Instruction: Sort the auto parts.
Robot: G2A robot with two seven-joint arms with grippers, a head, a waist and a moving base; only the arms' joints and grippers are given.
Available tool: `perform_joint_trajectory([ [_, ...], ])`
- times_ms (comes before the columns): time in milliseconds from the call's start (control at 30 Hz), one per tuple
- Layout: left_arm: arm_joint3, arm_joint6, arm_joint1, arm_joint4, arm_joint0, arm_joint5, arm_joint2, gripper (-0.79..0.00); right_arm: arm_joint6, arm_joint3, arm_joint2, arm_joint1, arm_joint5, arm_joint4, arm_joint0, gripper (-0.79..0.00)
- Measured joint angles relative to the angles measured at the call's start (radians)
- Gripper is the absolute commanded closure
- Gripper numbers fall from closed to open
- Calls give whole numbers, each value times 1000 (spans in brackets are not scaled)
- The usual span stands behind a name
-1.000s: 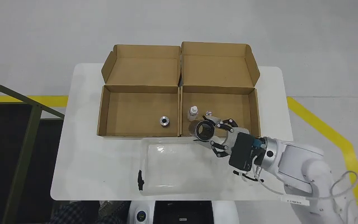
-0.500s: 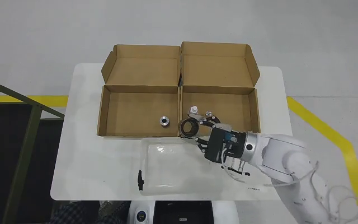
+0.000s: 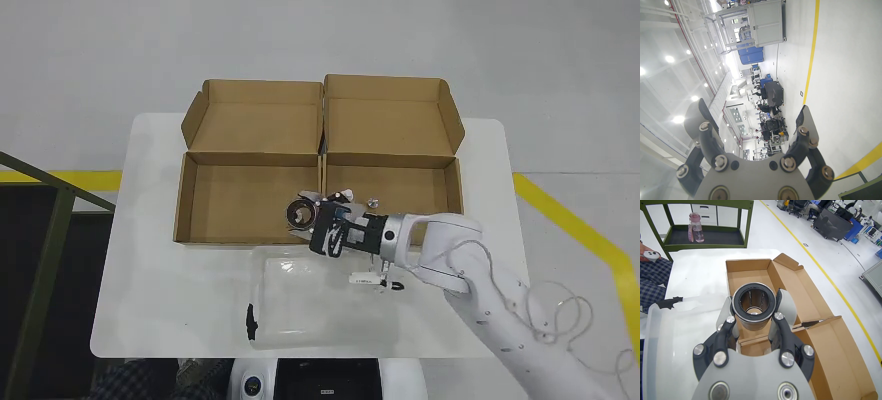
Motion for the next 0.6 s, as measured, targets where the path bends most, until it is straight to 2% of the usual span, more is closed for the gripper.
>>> perform_joint_trajectory([
  [333, 0, 0, 0, 0, 0, 0, 0, -785, 25, 223, -130, -60, 93, 22, 171, 0],
  [600, 0, 0, 0, 0, 0, 0, 0, -785, 21, 362, -214, -111, 154, 38, 268, 0],
])
